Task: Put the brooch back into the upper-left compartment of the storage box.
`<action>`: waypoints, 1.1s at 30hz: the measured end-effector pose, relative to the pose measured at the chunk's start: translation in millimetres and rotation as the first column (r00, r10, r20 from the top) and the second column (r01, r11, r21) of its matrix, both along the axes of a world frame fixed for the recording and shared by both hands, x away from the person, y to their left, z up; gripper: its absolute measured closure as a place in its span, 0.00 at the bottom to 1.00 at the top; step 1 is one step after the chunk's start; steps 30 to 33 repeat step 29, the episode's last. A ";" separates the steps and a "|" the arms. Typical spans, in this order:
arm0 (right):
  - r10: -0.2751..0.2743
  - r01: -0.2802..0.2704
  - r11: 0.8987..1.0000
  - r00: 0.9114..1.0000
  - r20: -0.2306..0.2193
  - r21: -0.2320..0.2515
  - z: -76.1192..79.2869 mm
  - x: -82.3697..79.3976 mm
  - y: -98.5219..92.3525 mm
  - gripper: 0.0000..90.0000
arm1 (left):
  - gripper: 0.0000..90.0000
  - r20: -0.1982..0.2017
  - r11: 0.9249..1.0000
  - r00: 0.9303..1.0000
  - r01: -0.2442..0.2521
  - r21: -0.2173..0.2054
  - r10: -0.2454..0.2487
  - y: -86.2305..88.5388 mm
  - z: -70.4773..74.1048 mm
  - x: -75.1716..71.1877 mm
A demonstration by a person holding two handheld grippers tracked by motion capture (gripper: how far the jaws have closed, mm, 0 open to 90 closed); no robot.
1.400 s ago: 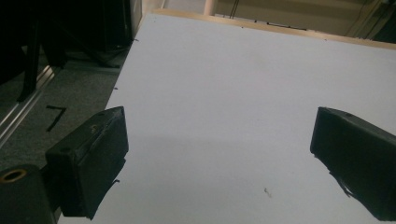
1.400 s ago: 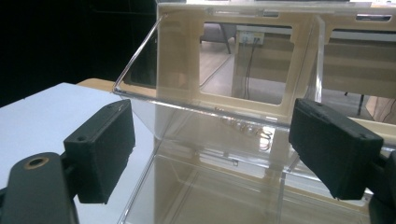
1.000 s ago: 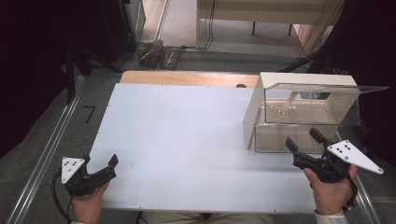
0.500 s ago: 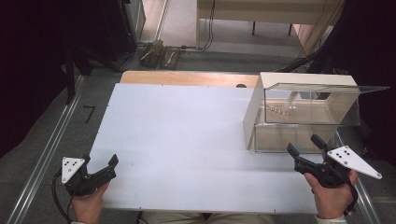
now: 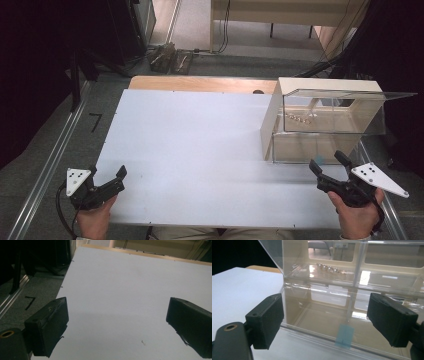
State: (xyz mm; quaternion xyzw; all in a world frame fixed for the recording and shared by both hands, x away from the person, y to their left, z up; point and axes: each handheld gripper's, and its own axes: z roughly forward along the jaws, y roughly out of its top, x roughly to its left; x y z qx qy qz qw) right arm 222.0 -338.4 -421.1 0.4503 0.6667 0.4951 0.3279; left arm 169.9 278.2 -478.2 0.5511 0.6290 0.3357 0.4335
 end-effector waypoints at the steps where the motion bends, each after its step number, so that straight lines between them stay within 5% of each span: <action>1: -0.001 0.001 1.000 1.000 -0.004 0.000 -0.6 -0.6 -0.7 0.14 | 0.04 0.001 1.000 1.000 0.000 0.000 0.000 0.0 -0.1 0.1; 33: -0.068 0.067 0.998 0.997 -0.047 -0.016 -10.7 -5.3 -21.3 0.14 | 0.04 0.000 1.000 1.000 0.000 0.001 0.000 -0.4 -0.2 0.3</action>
